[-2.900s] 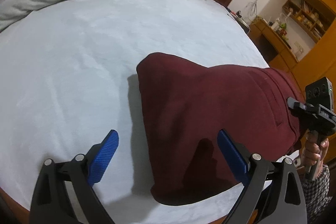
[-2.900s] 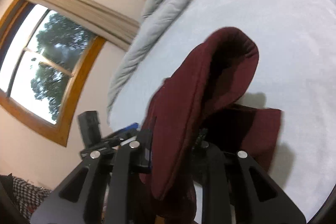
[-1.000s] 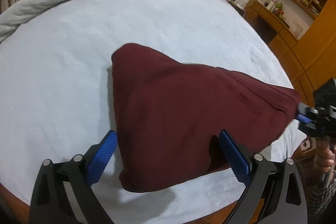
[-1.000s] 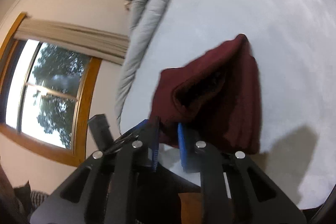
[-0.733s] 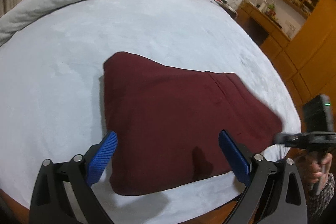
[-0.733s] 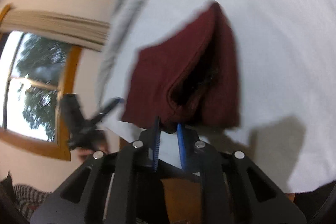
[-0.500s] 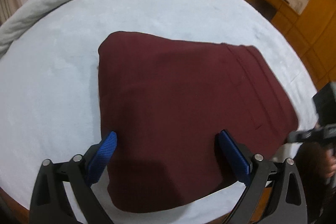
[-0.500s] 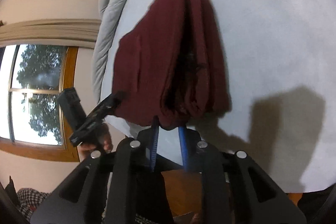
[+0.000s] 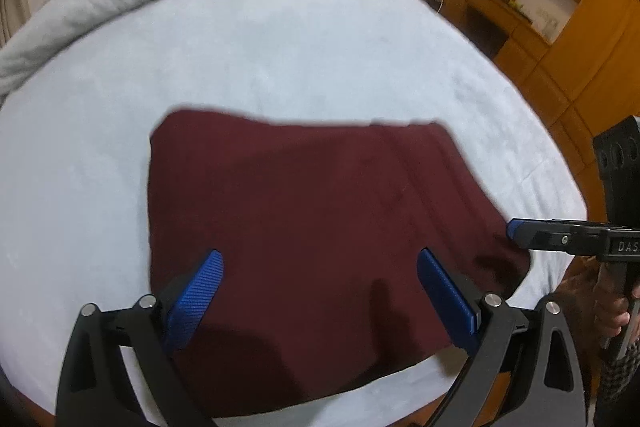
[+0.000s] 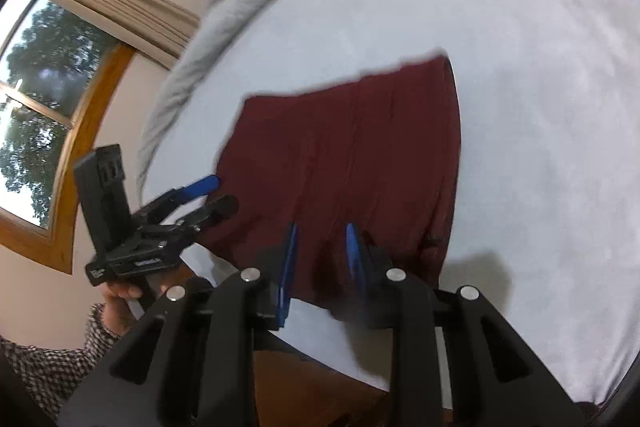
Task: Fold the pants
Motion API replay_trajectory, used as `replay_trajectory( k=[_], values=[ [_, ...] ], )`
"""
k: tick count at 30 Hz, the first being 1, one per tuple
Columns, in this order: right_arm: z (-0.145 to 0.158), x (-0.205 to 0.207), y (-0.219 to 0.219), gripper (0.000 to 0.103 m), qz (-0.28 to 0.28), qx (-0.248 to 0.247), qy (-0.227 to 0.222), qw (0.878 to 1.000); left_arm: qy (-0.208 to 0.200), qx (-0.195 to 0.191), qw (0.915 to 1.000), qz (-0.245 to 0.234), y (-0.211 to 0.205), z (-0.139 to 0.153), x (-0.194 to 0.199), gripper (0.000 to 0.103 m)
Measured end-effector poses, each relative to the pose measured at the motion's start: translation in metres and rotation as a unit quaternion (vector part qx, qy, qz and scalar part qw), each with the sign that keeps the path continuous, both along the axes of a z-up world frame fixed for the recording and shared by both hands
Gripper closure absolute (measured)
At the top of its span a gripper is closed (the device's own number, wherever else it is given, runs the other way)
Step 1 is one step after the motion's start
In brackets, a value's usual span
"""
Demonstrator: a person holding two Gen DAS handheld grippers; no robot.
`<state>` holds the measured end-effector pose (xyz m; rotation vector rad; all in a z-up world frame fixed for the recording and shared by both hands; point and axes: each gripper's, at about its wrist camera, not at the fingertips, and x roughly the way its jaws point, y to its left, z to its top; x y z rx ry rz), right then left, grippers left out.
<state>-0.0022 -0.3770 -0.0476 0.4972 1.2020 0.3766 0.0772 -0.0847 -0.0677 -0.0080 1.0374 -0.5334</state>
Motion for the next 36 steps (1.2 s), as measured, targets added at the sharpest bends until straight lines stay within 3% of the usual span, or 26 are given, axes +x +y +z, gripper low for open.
replay_trajectory(
  k=[2, 4, 6, 8, 9, 10, 12, 15, 17, 21, 23, 29, 31, 32, 36],
  values=[
    [-0.017, -0.003, -0.001, 0.082, -0.004, -0.006, 0.019, 1.0, -0.004, 0.021, 0.9997, -0.009, -0.002, -0.008, -0.003, 0.005],
    [-0.029, -0.007, -0.009, 0.084, -0.02, 0.025, 0.027, 0.999, -0.007, 0.041, 0.9989, -0.02, -0.007, -0.015, -0.006, 0.005],
    [-0.034, -0.006, -0.014, 0.085, -0.031, 0.048, 0.031, 0.998, -0.011, 0.057, 0.998, -0.026, -0.012, -0.021, -0.007, 0.005],
    [-0.028, -0.001, -0.011, 0.085, -0.026, 0.04, 0.03, 0.998, -0.009, 0.054, 0.9982, -0.025, -0.011, -0.016, -0.004, 0.005],
    [-0.022, 0.002, -0.008, 0.081, -0.02, 0.034, 0.023, 0.999, -0.008, 0.045, 0.9987, -0.024, -0.011, -0.009, -0.002, 0.005],
    [-0.013, 0.007, -0.006, 0.07, -0.013, 0.028, 0.012, 0.999, -0.007, 0.026, 0.9994, -0.021, -0.009, 0.0, 0.002, 0.005],
    [0.003, 0.015, -0.008, 0.064, -0.009, 0.011, -0.014, 1.0, -0.008, -0.019, 0.9997, -0.013, -0.004, 0.017, 0.017, 0.005],
    [0.02, 0.043, -0.005, 0.064, -0.007, -0.035, -0.051, 0.998, -0.009, -0.051, 0.9986, -0.011, -0.005, 0.026, 0.046, 0.005],
    [0.02, 0.064, -0.003, 0.064, -0.003, -0.03, -0.054, 0.998, 0.003, -0.065, 0.9978, -0.003, -0.007, 0.025, 0.067, 0.005],
    [-0.004, 0.09, -0.009, 0.064, -0.012, -0.061, -0.026, 0.998, 0.072, -0.093, 0.9931, 0.001, -0.002, -0.003, 0.101, 0.005],
    [-0.021, 0.095, -0.015, 0.066, -0.021, -0.066, -0.005, 0.998, 0.093, -0.1, 0.9906, 0.01, 0.005, -0.019, 0.107, 0.013],
    [-0.022, 0.094, -0.018, 0.068, -0.026, -0.056, -0.011, 0.998, 0.087, -0.098, 0.9914, 0.01, 0.011, -0.019, 0.103, 0.017],
    [-0.009, 0.079, -0.019, 0.063, -0.02, -0.044, -0.022, 0.999, 0.075, -0.08, 0.9937, 0.022, 0.012, -0.006, 0.092, 0.015],
    [-0.003, 0.072, -0.017, 0.063, -0.017, -0.04, -0.027, 0.999, 0.068, -0.076, 0.9945, 0.024, 0.014, 0.0, 0.085, 0.01],
    [0.018, 0.021, -0.003, 0.063, 0.027, -0.013, -0.047, 0.998, 0.051, -0.075, 0.9957, 0.017, 0.022, 0.012, 0.038, 0.009]
  ],
)
